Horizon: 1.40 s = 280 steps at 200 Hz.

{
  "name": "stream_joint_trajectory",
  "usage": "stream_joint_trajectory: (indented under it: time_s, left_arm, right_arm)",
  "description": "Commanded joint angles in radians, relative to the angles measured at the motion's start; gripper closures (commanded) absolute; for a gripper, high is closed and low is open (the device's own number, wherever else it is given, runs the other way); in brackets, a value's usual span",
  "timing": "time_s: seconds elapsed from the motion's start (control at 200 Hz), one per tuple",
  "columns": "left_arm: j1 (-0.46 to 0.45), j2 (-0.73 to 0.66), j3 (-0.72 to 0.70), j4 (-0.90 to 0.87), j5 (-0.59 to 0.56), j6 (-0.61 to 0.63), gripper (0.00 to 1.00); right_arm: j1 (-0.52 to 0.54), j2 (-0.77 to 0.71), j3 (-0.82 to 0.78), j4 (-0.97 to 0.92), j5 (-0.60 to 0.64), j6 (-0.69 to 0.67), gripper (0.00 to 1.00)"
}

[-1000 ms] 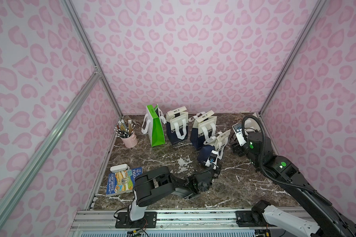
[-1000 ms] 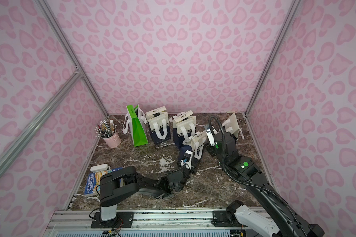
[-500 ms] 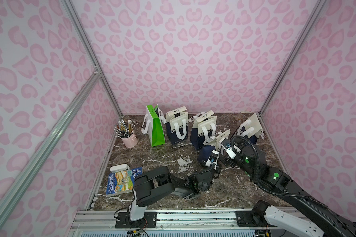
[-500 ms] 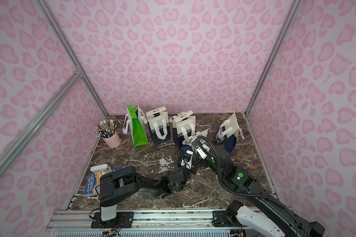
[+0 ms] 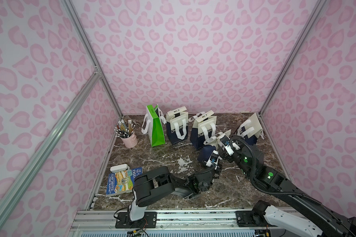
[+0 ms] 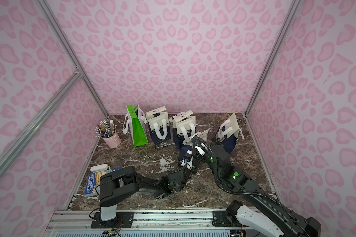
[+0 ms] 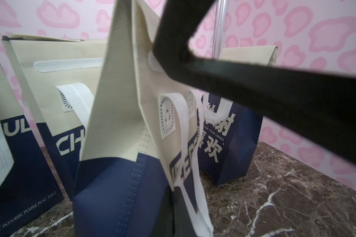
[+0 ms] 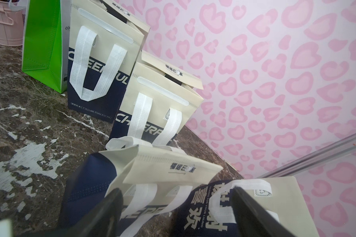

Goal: Open the takeout bag
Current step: Open the takeout bag at the center of the board.

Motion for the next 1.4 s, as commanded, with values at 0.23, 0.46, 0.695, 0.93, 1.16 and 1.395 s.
stream_joint_trajectory:
  time_s: [0.23,0.46,0.695,0.93,1.16,1.395]
  left_arm:
    - [0.001,-0.003,0.002,-0.032,0.011,0.007,0.95]
    - [0.000,-0.011,-0.014,-0.020,0.013,0.004,0.95]
    - [0.000,-0.014,-0.036,0.011,0.024,0.006,0.95]
    - [0.000,-0.014,-0.037,0.017,0.031,0.010,0.95]
    - [0.000,-0.020,-0.042,0.018,0.034,0.018,0.95]
    - [0.000,-0.025,-0.049,0.020,0.039,0.013,0.95]
  right_arm:
    - [-0.002,0.006,-0.027,0.104,-0.015,-0.023,0.16]
    - [-0.061,0.010,-0.027,0.111,-0.113,-0.010,0.20]
    - [-0.162,-0.036,-0.075,0.126,-0.259,-0.053,0.20]
    - [-0.166,-0.060,-0.133,0.144,-0.302,-0.127,0.18]
    - [-0.149,-0.087,-0.167,0.246,-0.280,-0.127,0.19]
    - [-0.133,-0.058,-0.166,0.301,-0.289,-0.137,0.21]
